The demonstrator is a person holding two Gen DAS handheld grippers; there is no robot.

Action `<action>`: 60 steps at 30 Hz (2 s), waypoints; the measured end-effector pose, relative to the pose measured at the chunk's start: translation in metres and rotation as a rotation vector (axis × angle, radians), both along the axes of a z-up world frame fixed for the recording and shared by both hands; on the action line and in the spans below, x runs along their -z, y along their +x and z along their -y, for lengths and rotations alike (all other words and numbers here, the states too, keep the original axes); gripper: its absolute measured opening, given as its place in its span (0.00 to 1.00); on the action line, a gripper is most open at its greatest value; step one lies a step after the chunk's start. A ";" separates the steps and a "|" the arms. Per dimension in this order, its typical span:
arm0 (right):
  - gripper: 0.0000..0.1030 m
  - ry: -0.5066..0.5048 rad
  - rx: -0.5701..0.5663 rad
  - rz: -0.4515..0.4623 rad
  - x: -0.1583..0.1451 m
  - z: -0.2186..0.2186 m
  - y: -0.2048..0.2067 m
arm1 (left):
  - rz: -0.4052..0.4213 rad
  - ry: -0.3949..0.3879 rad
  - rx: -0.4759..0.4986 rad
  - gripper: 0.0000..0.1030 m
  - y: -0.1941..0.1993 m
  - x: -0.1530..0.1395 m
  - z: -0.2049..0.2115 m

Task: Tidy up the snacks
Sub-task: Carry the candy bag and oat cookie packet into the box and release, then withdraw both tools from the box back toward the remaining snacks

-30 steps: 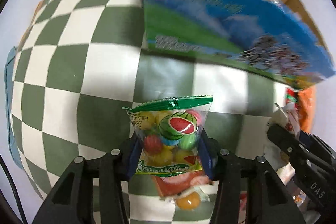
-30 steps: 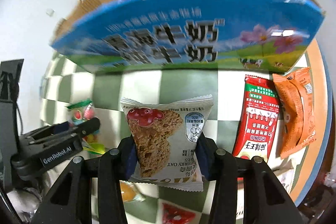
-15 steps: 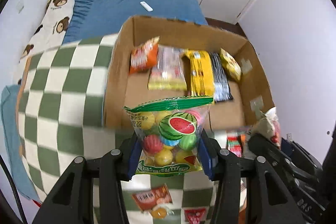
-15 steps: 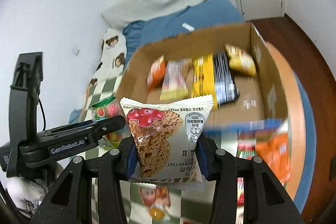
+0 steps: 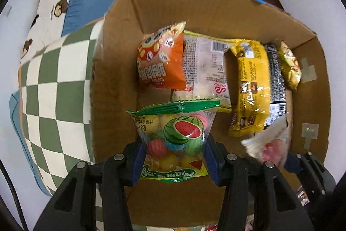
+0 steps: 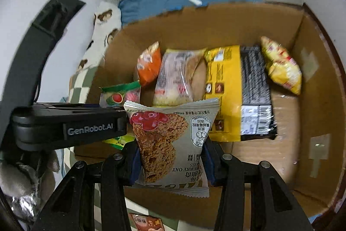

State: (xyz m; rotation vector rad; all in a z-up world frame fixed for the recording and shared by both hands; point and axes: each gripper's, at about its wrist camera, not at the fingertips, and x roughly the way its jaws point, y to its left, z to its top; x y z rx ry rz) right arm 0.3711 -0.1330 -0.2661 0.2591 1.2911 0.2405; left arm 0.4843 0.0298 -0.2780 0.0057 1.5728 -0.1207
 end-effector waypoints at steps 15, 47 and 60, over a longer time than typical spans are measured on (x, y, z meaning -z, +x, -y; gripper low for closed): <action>0.93 -0.046 0.012 -0.126 0.025 0.014 0.010 | 0.037 -0.002 -0.048 0.82 -0.010 -0.003 -0.011; 0.93 -0.270 0.122 0.251 -0.129 0.061 -0.112 | 0.560 -0.032 -0.034 0.82 -0.159 -0.145 -0.004; 0.93 -0.137 0.169 0.202 -0.127 0.082 -0.193 | 0.528 -0.012 0.015 0.82 -0.227 -0.126 -0.003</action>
